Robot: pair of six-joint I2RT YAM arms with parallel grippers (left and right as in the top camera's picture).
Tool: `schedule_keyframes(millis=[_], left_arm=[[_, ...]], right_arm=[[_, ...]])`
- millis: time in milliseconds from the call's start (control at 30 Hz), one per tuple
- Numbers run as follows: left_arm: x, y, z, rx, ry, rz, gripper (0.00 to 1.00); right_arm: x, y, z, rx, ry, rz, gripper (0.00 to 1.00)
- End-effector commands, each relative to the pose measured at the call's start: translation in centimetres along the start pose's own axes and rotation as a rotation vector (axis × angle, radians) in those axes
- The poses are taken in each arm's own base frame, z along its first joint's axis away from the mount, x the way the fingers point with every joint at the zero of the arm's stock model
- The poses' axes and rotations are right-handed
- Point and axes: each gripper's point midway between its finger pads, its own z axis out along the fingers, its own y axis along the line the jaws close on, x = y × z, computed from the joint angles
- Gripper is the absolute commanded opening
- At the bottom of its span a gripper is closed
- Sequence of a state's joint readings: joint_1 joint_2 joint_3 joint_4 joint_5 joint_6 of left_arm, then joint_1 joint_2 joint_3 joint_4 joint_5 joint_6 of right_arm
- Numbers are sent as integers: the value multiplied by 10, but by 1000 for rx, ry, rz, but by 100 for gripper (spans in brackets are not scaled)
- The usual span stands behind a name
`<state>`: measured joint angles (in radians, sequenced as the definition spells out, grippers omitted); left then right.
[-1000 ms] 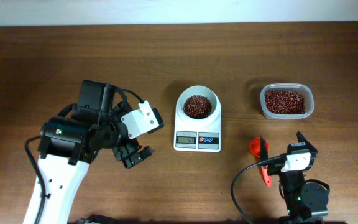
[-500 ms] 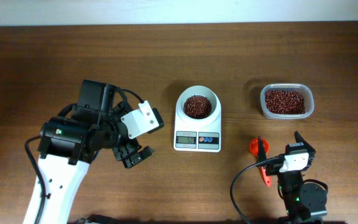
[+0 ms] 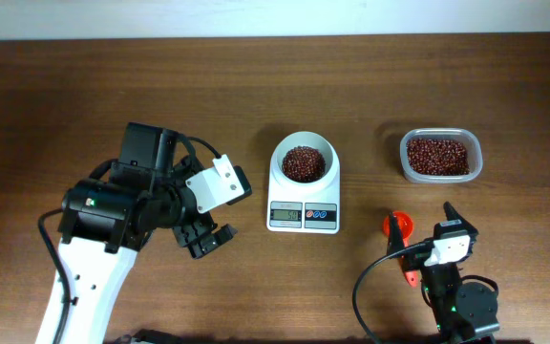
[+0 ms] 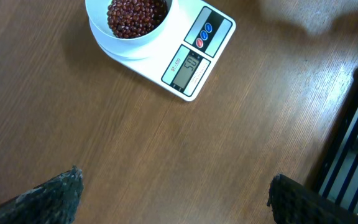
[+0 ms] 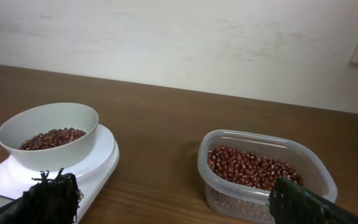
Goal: Scoop and weigh 50g on scale
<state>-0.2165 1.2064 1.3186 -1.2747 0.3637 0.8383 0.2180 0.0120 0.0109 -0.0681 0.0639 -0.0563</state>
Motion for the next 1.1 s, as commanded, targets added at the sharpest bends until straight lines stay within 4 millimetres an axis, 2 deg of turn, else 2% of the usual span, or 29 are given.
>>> schedule_keyframes(millis=[0, 500, 633, 700, 767, 833, 967, 1067], left_arm=[[-3, 0, -1, 4, -13, 11, 99], [-2, 0, -1, 3, -12, 11, 99], [8, -12, -2, 49, 28, -65, 99], [9, -17, -9, 34, 15, -60, 99], [10, -25, -26, -47, -49, -171, 99], [15, -17, -35, -174, -115, -310, 99], [21, -1, -26, -349, -355, -420, 99], [34, 12, -28, -483, -508, -461, 99]], right_arm=[[3, -1, 0, 14, 6, 8, 99], [3, -1, 0, 14, 6, 8, 99], [3, -1, 0, 14, 6, 8, 99], [3, -1, 0, 14, 6, 7, 99], [3, -1, 0, 14, 6, 7, 99], [3, -1, 0, 14, 6, 7, 99], [3, -1, 0, 14, 6, 7, 99], [3, -1, 0, 14, 6, 8, 99]])
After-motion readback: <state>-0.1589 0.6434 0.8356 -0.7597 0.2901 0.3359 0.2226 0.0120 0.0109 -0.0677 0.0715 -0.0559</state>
